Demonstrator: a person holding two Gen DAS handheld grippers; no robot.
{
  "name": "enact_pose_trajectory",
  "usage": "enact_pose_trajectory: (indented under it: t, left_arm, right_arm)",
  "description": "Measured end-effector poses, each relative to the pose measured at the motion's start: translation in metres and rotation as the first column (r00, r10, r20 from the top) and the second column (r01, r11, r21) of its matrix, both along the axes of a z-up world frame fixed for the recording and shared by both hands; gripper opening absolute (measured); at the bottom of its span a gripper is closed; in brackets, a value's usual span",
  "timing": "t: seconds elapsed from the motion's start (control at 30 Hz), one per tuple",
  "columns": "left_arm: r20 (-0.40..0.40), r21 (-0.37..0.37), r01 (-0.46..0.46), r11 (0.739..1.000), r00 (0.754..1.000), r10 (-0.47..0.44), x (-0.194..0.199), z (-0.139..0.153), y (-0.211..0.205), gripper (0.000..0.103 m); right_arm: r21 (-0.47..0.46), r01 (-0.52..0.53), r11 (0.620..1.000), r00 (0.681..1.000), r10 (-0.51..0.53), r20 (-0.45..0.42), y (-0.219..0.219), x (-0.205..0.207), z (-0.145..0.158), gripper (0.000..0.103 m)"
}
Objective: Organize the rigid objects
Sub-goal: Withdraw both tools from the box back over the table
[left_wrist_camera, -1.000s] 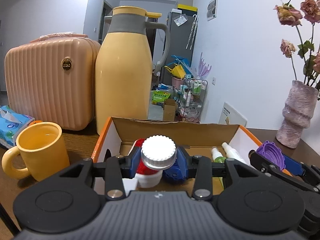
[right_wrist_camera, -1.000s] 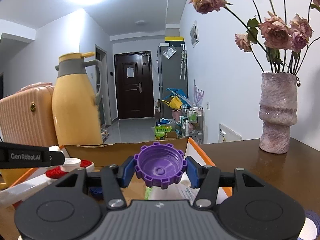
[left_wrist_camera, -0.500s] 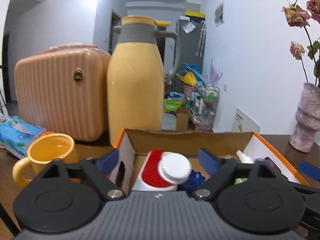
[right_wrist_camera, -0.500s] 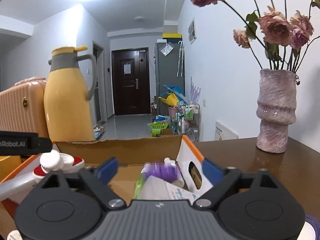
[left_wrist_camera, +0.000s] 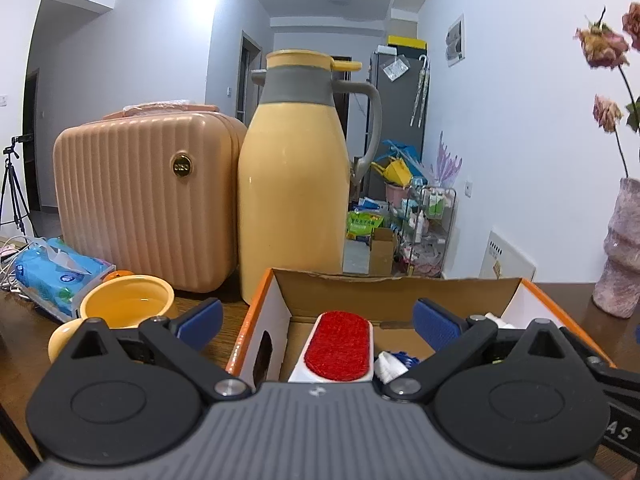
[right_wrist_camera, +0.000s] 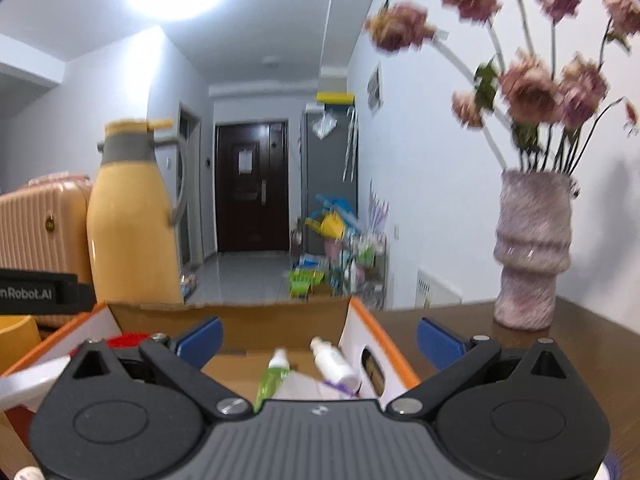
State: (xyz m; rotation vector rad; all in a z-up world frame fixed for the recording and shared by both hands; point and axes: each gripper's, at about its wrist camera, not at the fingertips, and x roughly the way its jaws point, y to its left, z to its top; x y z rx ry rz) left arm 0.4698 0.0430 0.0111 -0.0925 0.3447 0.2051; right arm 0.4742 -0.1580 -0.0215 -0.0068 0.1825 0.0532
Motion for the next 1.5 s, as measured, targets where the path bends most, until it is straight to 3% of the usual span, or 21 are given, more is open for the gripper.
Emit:
enact_pose_trajectory:
  t: [0.37,1.1,1.5]
  left_arm:
    - [0.054,0.025,0.037,0.999,0.998,-0.038,-0.046,0.003,-0.007,0.103]
    - [0.001,0.016,0.04,0.999,0.999,-0.04,-0.137,-0.008,0.007,0.103]
    - [-0.034,-0.007,0.057,0.998,0.998,-0.058,-0.173,-0.013,0.019,0.103]
  right_arm:
    - [0.015,0.049,0.999,0.995,-0.05,0.086,-0.027,-0.052,0.009,0.103]
    - [-0.021,0.072,0.997,0.997,-0.071,0.041,-0.052,-0.148,-0.002,0.103]
    - [-0.022,0.073,0.997,0.997,-0.073,-0.006,-0.061,-0.178,-0.004,0.103]
